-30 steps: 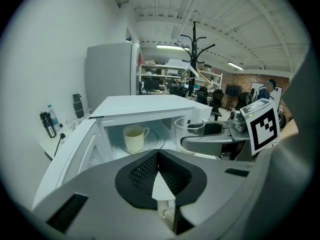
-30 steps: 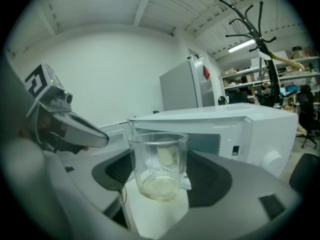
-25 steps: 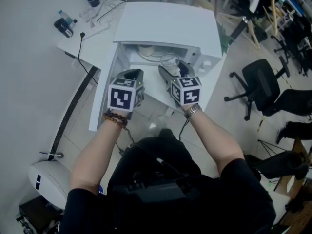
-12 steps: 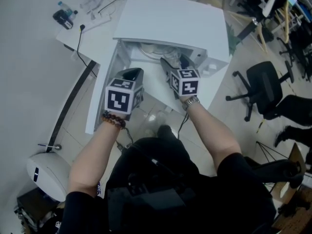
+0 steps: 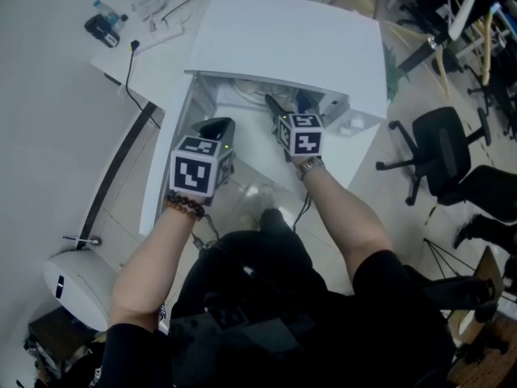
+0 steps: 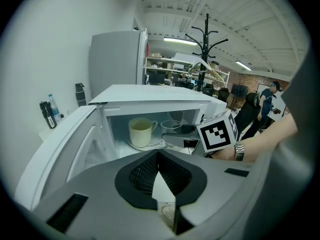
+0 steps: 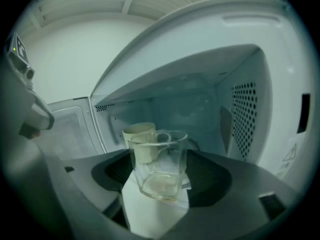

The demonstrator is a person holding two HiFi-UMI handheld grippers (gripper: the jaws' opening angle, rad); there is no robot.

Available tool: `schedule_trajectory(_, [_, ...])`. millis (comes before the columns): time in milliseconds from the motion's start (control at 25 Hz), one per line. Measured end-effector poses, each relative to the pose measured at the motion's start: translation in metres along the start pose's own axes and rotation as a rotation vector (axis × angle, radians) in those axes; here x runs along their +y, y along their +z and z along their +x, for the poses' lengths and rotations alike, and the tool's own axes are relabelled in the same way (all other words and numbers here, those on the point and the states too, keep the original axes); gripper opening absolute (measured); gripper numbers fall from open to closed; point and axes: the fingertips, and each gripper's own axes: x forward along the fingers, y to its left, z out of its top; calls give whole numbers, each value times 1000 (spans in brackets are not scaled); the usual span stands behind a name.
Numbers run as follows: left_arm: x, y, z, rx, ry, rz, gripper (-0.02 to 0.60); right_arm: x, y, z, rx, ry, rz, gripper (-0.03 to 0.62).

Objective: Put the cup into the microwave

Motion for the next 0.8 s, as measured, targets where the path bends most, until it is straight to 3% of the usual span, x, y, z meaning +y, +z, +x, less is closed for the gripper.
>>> schedule_trajectory(800, [11, 4, 29, 30, -11, -21, 2, -17, -14, 36, 38, -77, -27, 359])
